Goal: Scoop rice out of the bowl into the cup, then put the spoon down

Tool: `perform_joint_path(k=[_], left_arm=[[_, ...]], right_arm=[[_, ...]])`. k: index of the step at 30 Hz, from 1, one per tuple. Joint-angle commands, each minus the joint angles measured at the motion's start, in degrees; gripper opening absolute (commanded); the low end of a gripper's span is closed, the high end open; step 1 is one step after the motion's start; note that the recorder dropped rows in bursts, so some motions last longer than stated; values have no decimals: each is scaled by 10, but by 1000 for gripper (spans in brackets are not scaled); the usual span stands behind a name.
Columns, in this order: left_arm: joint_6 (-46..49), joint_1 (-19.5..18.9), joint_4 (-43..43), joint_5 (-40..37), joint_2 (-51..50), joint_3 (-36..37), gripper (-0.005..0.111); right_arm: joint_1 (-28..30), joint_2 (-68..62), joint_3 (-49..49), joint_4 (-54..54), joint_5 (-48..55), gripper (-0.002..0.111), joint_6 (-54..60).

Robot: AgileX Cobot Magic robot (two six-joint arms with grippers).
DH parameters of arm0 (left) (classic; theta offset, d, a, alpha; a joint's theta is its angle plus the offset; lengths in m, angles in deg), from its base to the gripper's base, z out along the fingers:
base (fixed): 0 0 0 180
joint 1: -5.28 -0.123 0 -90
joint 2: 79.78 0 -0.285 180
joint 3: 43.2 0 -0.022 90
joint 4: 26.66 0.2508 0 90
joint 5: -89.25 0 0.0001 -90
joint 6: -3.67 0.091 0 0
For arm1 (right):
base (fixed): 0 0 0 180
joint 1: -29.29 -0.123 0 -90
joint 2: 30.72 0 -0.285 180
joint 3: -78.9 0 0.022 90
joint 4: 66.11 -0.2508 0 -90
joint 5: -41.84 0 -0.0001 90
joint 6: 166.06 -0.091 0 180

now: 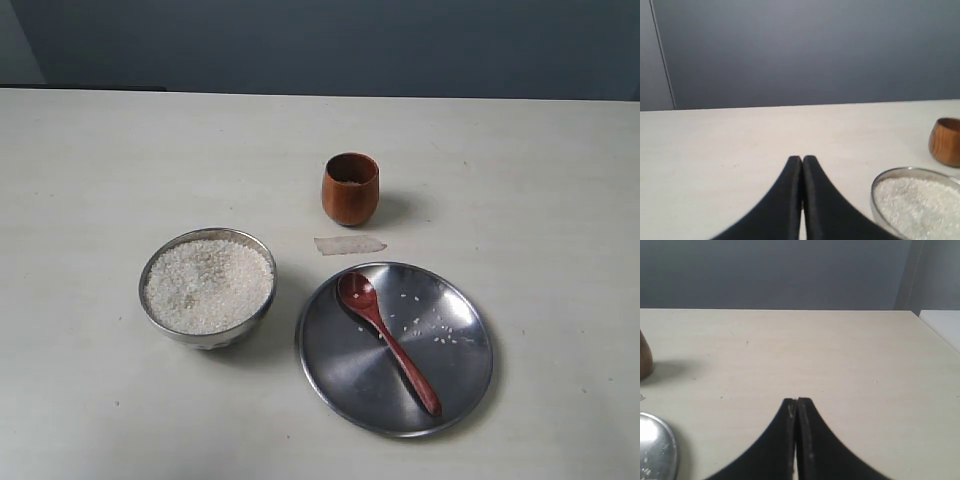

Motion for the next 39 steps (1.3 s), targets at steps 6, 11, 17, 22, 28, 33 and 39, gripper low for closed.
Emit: perform_joint_path(k=[6, 11, 17, 22, 28, 33, 39], left_arm=[[1, 1, 57, -34, 2, 10, 1], [1, 1, 62, -36, 2, 10, 1], [1, 1, 73, -82, 2, 10, 1], [1, 1, 84, -95, 2, 10, 1], [1, 1, 88, -104, 2, 10, 1], [-3, 1, 69, -95, 2, 10, 1], [-3, 1, 44, -91, 2, 10, 1]], right_arm=[[2, 2, 1, 4, -1, 0, 0], [2, 2, 1, 4, -1, 0, -1], [2, 2, 1, 4, -1, 0, -1], [2, 2, 1, 4, -2, 0, -1], [2, 2, 1, 4, -2, 0, -1], [2, 2, 1, 4, -2, 0, -1], [2, 2, 1, 4, -2, 0, -1]])
